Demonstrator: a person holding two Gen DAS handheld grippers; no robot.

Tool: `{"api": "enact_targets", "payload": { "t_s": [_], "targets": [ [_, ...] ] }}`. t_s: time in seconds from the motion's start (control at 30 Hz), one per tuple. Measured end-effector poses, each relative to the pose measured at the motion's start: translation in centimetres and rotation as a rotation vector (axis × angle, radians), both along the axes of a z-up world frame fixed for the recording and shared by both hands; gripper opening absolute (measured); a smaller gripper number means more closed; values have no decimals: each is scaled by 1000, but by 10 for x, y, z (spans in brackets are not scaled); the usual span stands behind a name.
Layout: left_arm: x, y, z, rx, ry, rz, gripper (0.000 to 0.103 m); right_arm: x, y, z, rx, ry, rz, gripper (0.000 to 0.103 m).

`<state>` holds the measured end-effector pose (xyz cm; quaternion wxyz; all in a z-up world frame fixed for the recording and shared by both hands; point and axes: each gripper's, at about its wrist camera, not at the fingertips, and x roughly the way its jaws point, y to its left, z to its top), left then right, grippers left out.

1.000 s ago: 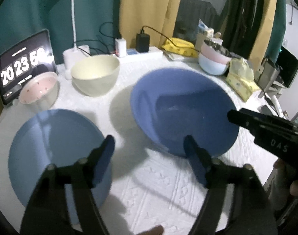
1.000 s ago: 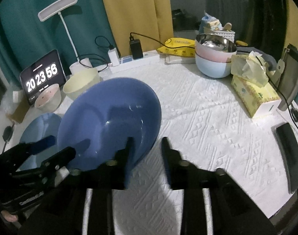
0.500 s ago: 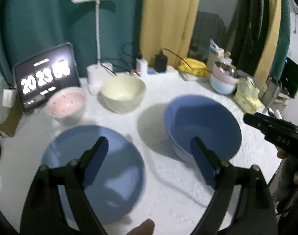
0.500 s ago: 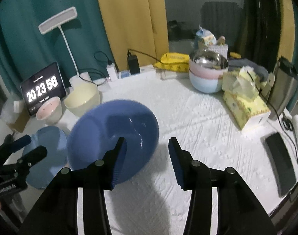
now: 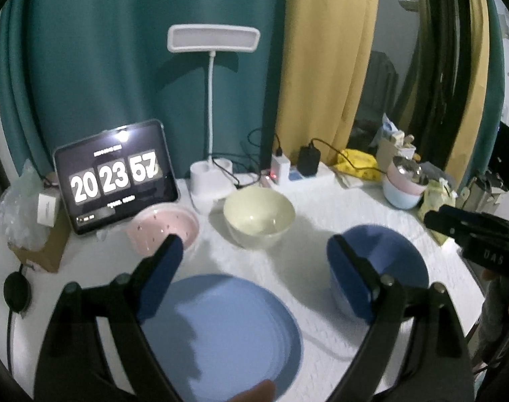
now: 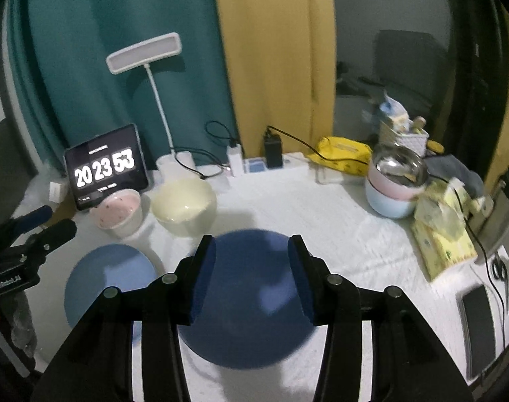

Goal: Organize plates and bowls

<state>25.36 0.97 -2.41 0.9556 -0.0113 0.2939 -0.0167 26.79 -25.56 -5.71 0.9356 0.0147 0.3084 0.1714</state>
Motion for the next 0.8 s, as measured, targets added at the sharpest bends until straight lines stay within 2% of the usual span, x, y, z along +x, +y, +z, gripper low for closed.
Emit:
{"api": "enact_targets", "payload": {
  "t_s": [0.23,0.4,0.53,0.8],
  "targets": [
    [24,14,8,-19,-6,-2,89,18,30,18,-13,-13,51,47],
    [43,19,9,-22,-3,2,89,42,47,19,-15,21,80,47],
    [64,24,2,-34,25,2,89,68,63,15,-37,55,92,47],
    [108,28,-28,-35,109,-6,88,121,75,-8,-3,171,90,47]
  ]
}}
